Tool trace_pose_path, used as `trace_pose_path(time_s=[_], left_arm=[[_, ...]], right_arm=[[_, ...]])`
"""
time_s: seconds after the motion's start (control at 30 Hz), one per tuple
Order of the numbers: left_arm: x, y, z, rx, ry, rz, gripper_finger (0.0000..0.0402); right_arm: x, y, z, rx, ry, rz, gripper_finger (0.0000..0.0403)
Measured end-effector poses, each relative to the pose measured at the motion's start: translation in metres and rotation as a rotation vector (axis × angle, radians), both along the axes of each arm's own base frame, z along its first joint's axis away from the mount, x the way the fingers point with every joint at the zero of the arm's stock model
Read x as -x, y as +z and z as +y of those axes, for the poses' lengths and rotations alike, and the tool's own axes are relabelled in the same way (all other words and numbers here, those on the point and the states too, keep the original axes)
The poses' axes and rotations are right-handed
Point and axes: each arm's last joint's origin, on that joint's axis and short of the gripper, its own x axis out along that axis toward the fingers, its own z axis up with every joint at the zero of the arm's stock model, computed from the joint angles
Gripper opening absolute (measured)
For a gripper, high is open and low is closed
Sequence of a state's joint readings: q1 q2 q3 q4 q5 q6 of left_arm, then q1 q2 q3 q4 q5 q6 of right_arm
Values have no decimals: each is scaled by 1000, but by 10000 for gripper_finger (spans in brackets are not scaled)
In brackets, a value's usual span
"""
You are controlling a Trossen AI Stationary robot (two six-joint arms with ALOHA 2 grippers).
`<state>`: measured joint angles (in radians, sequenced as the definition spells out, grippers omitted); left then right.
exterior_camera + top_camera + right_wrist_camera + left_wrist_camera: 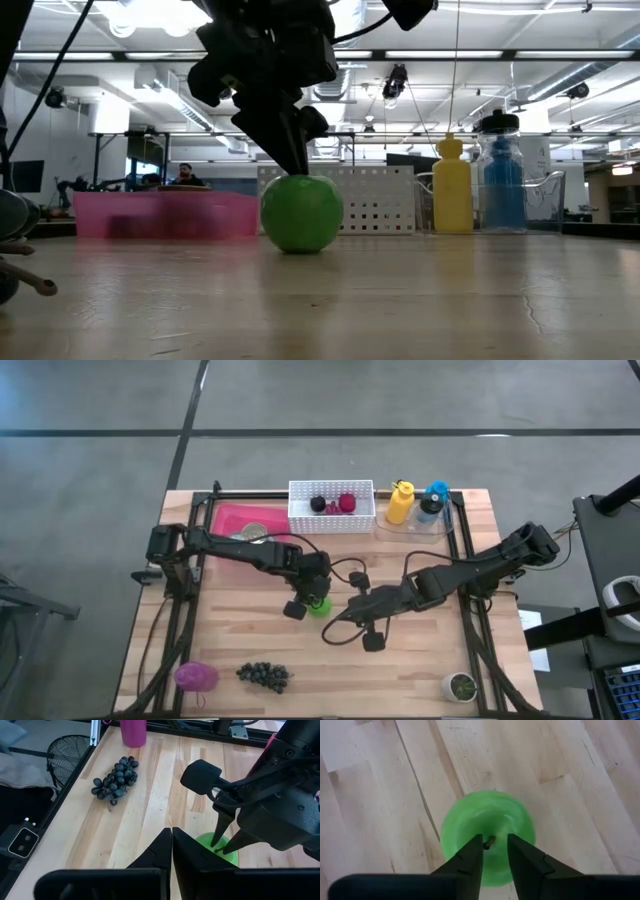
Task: Pick & Place Food Item
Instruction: Put the green apple into the white bin
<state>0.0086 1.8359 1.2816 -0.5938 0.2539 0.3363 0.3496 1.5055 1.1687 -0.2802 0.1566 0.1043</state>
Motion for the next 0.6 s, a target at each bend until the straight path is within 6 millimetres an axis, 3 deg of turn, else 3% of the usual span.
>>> trace_pose_path(time_s=[0.37, 0.6], left_arm=[[3, 17, 0, -6, -11, -52, 104], [15, 46, 0, -7, -10, -125, 104]], right_arm=[[0, 0, 0, 21, 13, -5, 8], [-1, 1, 0, 39, 26, -14, 8]])
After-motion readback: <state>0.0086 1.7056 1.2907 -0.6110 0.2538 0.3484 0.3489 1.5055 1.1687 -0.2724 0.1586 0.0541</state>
